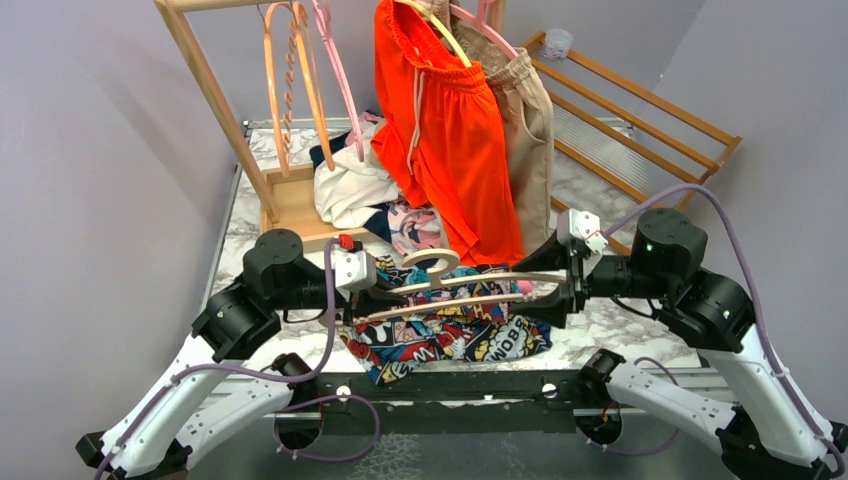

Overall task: Place the shorts on the hanger
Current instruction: Pick up the hanger from the clothesline.

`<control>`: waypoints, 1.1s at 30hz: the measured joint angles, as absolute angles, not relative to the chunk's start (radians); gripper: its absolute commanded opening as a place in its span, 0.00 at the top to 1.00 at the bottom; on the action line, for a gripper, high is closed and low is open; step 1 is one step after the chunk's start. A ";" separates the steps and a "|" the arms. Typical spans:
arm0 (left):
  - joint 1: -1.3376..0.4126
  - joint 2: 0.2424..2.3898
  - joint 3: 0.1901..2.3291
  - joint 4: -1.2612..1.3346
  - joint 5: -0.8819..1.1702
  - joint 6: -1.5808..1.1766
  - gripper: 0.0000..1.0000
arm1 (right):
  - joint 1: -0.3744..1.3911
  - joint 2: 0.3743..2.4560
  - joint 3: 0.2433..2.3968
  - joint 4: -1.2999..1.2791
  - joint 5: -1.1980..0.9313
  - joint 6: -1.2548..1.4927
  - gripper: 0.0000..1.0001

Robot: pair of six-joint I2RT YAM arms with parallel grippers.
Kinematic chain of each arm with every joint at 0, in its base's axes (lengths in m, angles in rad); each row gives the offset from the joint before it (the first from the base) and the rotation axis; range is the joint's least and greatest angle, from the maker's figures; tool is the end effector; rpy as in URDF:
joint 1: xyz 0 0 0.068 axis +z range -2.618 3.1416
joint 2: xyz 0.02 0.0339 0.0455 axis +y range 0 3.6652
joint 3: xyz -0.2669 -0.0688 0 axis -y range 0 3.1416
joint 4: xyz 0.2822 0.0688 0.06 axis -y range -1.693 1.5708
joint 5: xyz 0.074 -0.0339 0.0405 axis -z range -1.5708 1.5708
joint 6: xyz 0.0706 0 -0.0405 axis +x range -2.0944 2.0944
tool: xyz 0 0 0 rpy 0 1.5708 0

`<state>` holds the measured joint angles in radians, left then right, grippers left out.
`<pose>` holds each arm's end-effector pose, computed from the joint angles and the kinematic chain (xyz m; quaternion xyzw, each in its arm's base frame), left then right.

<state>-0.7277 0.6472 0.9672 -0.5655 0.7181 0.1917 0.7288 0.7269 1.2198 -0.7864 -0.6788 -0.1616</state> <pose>0.1031 -0.1540 0.3892 0.5212 0.5656 -0.4197 0.4821 0.0930 0.1424 0.4400 -0.5052 0.5978 0.4139 0.4649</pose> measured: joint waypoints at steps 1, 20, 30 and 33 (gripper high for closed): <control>-0.728 0.654 0.968 -0.563 0.720 0.192 1.00 | 0.734 0.749 1.242 -0.785 -0.670 -0.162 0.30; -0.725 0.757 0.974 -0.530 0.834 0.183 1.00 | 0.806 0.984 1.306 -0.627 -0.772 -0.196 0.41; -0.724 0.827 0.994 -0.517 0.849 0.172 1.00 | 0.844 1.046 1.305 -0.569 -0.783 -0.194 0.55; -0.724 0.834 1.008 -0.517 0.849 0.173 1.00 | 0.846 1.046 1.297 -0.566 -0.783 -0.188 0.62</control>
<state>-0.7238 0.8337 1.0080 -0.5171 0.8494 0.1726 0.8455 1.0458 1.2972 -0.5659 -0.7826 -0.1883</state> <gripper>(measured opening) 0.071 0.441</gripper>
